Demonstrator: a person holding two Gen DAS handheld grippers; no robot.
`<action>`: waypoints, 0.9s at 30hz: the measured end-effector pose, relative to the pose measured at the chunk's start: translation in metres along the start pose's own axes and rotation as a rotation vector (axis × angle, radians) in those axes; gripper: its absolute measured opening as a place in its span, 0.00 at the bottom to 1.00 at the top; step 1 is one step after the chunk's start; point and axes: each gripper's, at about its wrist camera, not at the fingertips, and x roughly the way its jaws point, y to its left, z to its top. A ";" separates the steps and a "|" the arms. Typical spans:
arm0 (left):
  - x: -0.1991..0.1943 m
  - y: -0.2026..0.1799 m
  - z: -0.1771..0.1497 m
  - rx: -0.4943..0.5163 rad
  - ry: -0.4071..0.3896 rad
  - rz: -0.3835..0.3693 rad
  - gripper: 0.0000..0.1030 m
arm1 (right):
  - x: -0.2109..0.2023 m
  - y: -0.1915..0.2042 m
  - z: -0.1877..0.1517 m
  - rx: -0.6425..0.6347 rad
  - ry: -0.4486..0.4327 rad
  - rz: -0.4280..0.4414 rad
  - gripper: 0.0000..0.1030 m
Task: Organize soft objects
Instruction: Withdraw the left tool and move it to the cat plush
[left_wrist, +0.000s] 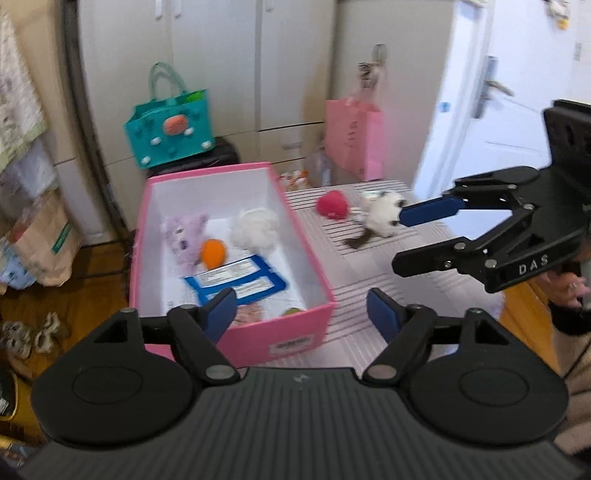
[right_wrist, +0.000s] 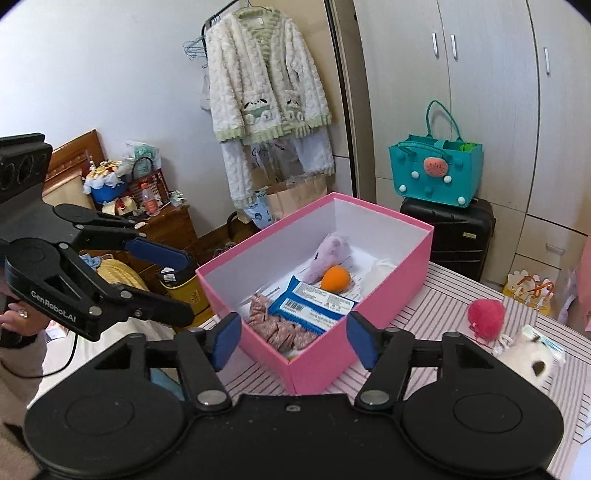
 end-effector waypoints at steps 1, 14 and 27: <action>-0.001 -0.003 -0.001 0.001 0.002 -0.016 0.83 | -0.007 0.001 -0.004 -0.014 0.005 0.014 0.67; 0.020 -0.067 -0.011 0.129 0.010 -0.143 0.94 | -0.066 -0.005 -0.070 -0.077 -0.054 -0.129 0.87; 0.100 -0.099 0.012 0.084 -0.012 -0.257 0.94 | -0.051 -0.090 -0.130 0.008 -0.276 -0.287 0.91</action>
